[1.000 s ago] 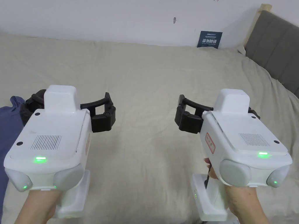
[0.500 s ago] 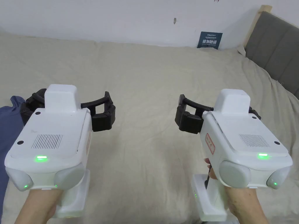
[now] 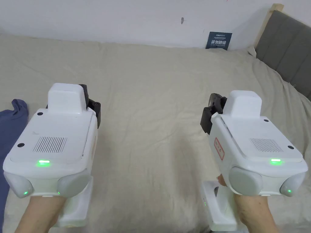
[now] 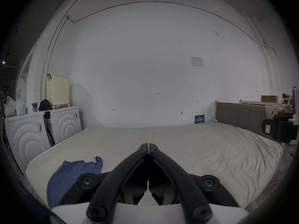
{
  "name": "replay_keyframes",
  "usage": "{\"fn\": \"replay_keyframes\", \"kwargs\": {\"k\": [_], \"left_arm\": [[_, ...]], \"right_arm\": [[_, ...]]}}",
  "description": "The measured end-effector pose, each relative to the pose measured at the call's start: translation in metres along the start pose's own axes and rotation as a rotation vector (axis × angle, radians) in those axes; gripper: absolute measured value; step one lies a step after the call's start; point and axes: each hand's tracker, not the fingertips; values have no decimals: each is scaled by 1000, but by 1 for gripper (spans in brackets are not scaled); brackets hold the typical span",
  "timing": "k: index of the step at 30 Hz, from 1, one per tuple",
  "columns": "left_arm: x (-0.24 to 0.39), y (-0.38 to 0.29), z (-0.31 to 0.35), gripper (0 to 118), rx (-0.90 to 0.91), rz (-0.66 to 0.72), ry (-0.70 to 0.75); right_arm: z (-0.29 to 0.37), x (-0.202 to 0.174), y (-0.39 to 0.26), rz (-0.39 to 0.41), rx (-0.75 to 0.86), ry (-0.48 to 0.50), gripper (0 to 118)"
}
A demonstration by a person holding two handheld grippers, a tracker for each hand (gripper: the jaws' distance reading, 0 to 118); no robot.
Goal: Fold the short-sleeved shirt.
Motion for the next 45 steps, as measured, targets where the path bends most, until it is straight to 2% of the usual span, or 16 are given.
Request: {"fn": "replay_keyframes", "kwargs": {"k": [19,26,31,45], "left_arm": [[1,0,-1,0,1,8,-10],[-11,-1,0,0,3,13,32],[-45,-1,10,0,0,33,111],[-150,-8,78,0,-25,26,445]], "right_arm": [[-2,1,2,-1,-22,10,1],[-3,-13,6,20,-21,43,1],[-10,-44,8,36,-19,127,1],[-14,-165,13,78,0,462,1]]}}
